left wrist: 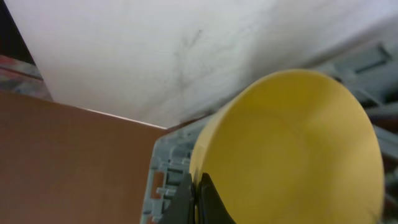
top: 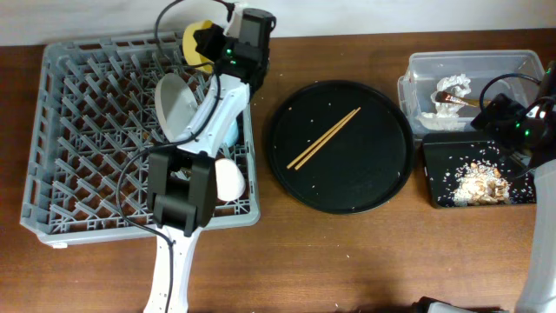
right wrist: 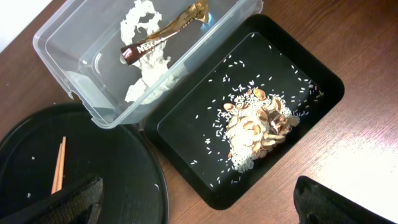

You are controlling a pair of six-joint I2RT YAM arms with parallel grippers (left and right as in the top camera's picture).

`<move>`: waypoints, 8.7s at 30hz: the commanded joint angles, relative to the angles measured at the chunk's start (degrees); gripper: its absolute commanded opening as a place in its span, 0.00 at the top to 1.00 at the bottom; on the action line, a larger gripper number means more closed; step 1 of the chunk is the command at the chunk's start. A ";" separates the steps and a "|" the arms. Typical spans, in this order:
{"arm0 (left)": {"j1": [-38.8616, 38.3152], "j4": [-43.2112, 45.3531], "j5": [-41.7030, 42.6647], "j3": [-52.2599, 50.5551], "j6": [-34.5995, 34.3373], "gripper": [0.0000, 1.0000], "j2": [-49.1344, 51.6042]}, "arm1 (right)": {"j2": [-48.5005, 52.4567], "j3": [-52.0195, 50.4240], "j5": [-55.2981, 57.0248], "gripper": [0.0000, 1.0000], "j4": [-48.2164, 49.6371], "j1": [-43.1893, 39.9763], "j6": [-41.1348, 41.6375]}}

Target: Sort waste into correct bins and load items into the dishwasher rack

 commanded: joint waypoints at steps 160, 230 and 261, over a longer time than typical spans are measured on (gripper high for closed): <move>5.77 -45.53 45.94 -25.00 -54.84 0.71 -24.76 | -0.66 0.96 0.68 0.02 0.09 -0.24 0.52; 5.40 -76.81 48.72 4.66 -53.55 0.01 -60.48 | -81.33 -87.67 0.42 0.01 60.17 26.80 -8.70; 22.56 12.55 45.07 -118.27 -53.51 0.01 -138.03 | -81.33 -87.67 0.42 0.02 60.17 26.80 -8.70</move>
